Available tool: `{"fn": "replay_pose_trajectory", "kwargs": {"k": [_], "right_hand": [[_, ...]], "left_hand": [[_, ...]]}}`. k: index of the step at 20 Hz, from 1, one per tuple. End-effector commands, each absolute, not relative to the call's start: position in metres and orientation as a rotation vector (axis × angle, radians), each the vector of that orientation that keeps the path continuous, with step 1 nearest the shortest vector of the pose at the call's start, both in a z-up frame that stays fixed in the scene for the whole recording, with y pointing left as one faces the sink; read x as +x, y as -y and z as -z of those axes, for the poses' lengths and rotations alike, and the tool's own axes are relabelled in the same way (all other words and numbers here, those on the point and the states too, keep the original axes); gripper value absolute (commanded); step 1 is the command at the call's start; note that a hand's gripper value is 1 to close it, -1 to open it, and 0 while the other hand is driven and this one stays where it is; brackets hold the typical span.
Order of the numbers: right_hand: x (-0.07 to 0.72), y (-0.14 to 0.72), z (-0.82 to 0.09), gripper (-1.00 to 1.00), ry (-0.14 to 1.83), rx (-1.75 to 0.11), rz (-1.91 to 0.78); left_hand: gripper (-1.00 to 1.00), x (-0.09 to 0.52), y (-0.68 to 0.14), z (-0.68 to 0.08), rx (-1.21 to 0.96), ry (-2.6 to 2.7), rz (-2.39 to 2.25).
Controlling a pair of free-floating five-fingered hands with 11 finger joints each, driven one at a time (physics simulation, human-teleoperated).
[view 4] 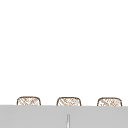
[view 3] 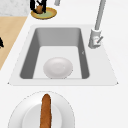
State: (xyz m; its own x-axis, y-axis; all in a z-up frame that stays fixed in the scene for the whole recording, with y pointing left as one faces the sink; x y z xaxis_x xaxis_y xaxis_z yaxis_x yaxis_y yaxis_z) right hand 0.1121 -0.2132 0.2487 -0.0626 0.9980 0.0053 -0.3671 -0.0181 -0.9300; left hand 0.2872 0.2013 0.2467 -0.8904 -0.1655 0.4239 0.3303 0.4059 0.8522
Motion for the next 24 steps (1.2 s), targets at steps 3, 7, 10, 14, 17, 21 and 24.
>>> {"fn": "replay_pose_trajectory", "kwargs": {"k": [3,7,10,14,17,21,24], "right_hand": [[0.112,0.213,-0.249,0.0,0.967,-0.901,-1.414],[0.112,0.213,-0.249,0.0,0.967,-0.901,-1.414],[0.112,0.213,-0.249,0.0,0.967,-0.901,-1.414],[0.112,0.213,-0.249,0.0,0.967,-0.901,-1.414],[0.112,0.213,-0.249,0.0,0.967,-0.901,-1.414],[0.112,0.213,-0.249,0.0,0.967,-0.901,-1.414],[0.112,0.213,-0.249,0.0,0.967,-0.901,-1.414]], "left_hand": [[1.0,0.287,-0.163,-0.238,-0.116,2.161,1.575],[1.0,0.287,-0.136,-0.224,-0.112,2.149,1.584],[1.0,0.287,-0.12,-0.215,-0.103,2.124,1.613],[1.0,0.287,-0.098,-0.202,-0.094,2.091,1.647],[1.0,0.285,-0.083,-0.187,-0.089,2.059,1.673],[1.0,0.286,-0.06,-0.163,-0.083,2.051,1.684],[1.0,0.292,-0.04,-0.138,-0.063,2.066,1.699]]}}
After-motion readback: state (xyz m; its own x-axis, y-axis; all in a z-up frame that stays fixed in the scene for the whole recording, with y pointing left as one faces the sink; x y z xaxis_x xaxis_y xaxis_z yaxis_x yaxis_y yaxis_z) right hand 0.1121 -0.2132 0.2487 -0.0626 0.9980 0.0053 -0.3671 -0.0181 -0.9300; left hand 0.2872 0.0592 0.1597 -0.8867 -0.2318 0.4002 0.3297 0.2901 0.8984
